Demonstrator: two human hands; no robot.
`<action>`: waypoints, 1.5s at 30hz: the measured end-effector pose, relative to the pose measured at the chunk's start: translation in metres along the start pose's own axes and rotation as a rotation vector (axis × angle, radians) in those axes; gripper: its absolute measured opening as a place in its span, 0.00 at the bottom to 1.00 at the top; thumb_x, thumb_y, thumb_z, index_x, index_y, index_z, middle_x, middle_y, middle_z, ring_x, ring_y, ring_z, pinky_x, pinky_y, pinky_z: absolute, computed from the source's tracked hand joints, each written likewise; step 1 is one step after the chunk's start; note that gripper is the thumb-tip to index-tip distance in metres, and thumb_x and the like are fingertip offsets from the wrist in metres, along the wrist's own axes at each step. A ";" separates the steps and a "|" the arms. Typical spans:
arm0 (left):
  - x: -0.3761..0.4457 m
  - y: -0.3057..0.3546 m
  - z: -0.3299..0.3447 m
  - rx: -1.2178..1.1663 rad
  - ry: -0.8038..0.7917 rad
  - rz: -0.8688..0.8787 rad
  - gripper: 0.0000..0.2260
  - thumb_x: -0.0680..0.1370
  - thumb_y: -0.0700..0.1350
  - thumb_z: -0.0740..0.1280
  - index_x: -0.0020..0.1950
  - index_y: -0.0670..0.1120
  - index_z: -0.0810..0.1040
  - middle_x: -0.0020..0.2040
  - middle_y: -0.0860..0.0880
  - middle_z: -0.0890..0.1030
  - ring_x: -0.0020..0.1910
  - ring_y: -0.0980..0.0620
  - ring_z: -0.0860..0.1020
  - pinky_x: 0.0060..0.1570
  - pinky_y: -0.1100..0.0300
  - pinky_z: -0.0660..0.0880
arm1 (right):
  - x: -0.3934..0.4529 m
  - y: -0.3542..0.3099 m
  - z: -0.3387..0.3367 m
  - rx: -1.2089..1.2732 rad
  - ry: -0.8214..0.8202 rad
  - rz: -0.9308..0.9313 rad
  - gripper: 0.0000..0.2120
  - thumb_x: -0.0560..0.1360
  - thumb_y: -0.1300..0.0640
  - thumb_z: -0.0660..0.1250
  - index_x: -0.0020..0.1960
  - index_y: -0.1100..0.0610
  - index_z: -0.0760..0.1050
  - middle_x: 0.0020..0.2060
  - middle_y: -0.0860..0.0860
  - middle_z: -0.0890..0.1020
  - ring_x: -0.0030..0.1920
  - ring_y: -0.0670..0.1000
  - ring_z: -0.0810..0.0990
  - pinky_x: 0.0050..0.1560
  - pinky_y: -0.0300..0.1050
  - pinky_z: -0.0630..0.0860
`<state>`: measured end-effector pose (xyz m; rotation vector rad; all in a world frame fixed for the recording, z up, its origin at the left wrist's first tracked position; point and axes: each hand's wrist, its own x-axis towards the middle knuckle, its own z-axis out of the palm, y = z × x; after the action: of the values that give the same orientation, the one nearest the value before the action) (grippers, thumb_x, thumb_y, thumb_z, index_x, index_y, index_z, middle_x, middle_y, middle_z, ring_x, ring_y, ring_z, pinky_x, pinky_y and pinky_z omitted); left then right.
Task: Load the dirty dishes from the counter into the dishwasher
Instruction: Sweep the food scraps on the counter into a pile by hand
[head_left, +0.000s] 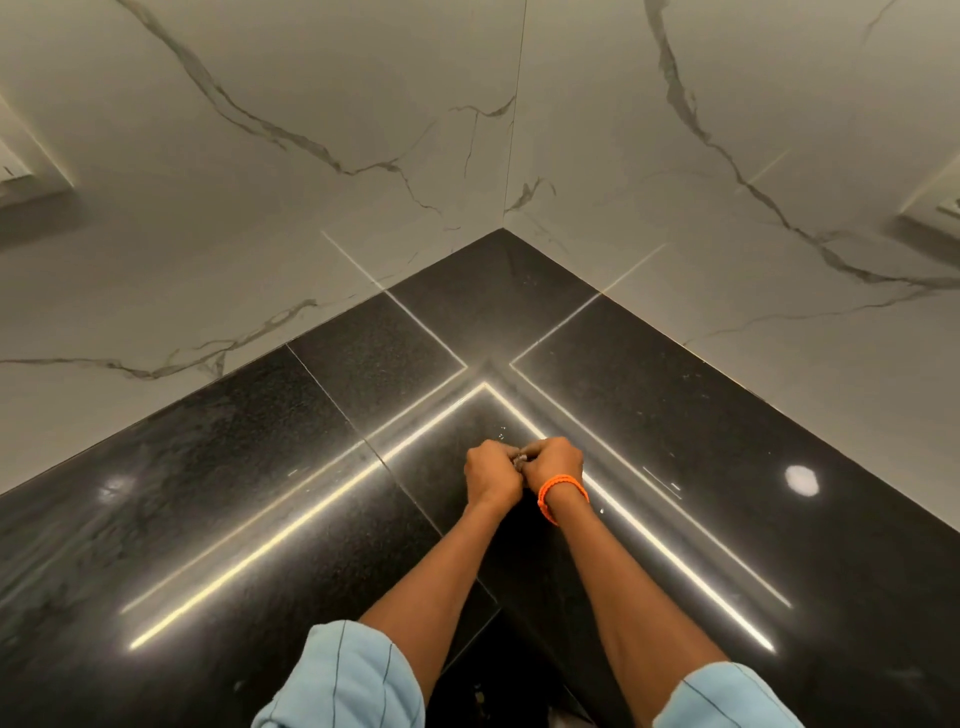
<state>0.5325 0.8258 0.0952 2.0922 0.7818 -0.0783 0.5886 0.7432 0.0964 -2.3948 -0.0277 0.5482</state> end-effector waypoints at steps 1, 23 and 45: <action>-0.002 -0.002 -0.001 -0.059 -0.016 -0.032 0.11 0.71 0.36 0.68 0.42 0.49 0.89 0.34 0.50 0.84 0.40 0.53 0.82 0.40 0.59 0.78 | -0.002 0.001 -0.001 0.109 -0.019 0.071 0.06 0.69 0.63 0.74 0.40 0.53 0.87 0.36 0.51 0.86 0.41 0.49 0.84 0.47 0.44 0.82; -0.125 -0.062 -0.014 -0.261 -0.246 -0.118 0.13 0.69 0.33 0.75 0.48 0.48 0.89 0.42 0.51 0.88 0.44 0.57 0.85 0.51 0.59 0.83 | -0.157 0.078 0.013 0.951 -0.109 0.327 0.08 0.71 0.78 0.70 0.43 0.68 0.82 0.45 0.65 0.85 0.47 0.62 0.86 0.48 0.52 0.84; -0.244 -0.255 0.105 -0.037 -0.309 -0.283 0.05 0.75 0.41 0.74 0.45 0.51 0.84 0.39 0.56 0.80 0.36 0.62 0.75 0.30 0.74 0.67 | -0.259 0.239 0.167 0.798 -0.260 0.581 0.10 0.71 0.77 0.71 0.38 0.64 0.79 0.39 0.62 0.83 0.41 0.57 0.83 0.48 0.53 0.83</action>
<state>0.2181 0.7308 -0.0720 1.8626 0.8736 -0.5249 0.2577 0.6185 -0.0685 -1.5163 0.6644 0.9215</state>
